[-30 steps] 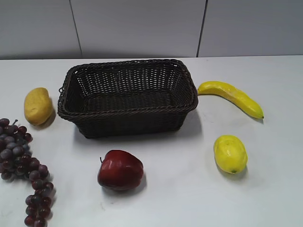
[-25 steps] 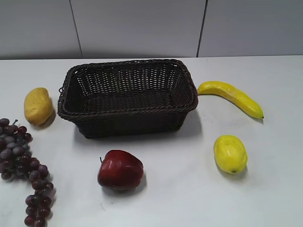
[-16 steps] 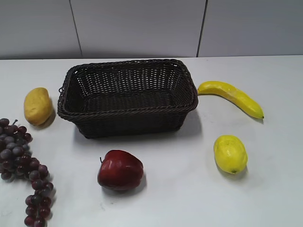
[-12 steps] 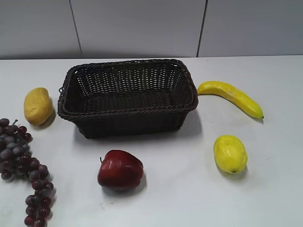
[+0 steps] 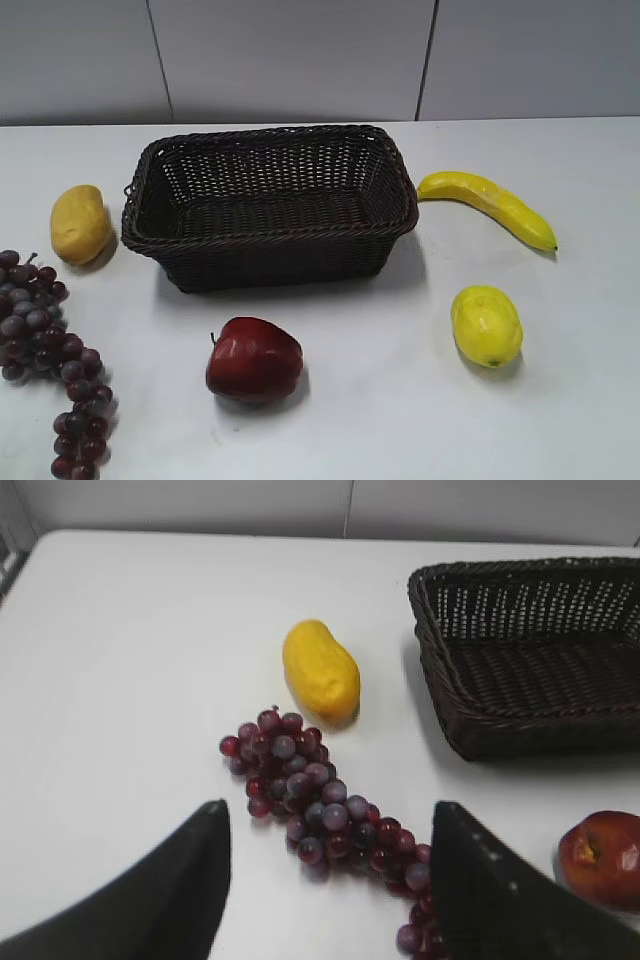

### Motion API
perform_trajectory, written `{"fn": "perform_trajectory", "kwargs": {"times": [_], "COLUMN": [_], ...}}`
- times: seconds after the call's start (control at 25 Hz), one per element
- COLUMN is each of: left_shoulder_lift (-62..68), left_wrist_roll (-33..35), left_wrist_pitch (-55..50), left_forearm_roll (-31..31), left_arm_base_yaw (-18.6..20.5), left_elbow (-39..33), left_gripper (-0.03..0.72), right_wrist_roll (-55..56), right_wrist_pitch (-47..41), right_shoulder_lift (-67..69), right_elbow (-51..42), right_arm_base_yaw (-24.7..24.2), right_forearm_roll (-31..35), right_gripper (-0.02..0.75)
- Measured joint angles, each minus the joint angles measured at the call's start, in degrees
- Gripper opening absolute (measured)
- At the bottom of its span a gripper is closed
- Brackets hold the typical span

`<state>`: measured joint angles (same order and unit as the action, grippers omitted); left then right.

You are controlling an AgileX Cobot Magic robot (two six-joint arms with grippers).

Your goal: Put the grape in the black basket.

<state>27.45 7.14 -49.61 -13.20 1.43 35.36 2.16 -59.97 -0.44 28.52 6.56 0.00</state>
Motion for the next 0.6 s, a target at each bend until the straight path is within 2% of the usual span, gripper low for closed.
{"fn": "perform_trajectory", "kwargs": {"times": [0.12,0.32,0.6], "left_shoulder_lift": [10.22,28.47,47.94], "left_wrist_roll": [0.01,-0.07,-0.09], "left_wrist_pitch": [1.08,3.35,12.38], "left_forearm_roll": [-2.47,-2.97,-4.04], "left_arm_base_yaw": [0.0,0.0,0.0], "left_elbow": [0.3,0.34,2.16], "left_gripper": [0.604,0.604,0.604], "right_wrist_roll": [0.0,0.0,0.0], "right_wrist_pitch": [0.0,0.0,0.0], "right_shoulder_lift": [0.0,0.0,0.0], "right_elbow": [0.0,0.0,0.0], "right_arm_base_yaw": [0.0,0.0,0.0], "right_forearm_roll": [0.0,0.0,0.0], "right_gripper": [0.593,0.593,0.593]}}
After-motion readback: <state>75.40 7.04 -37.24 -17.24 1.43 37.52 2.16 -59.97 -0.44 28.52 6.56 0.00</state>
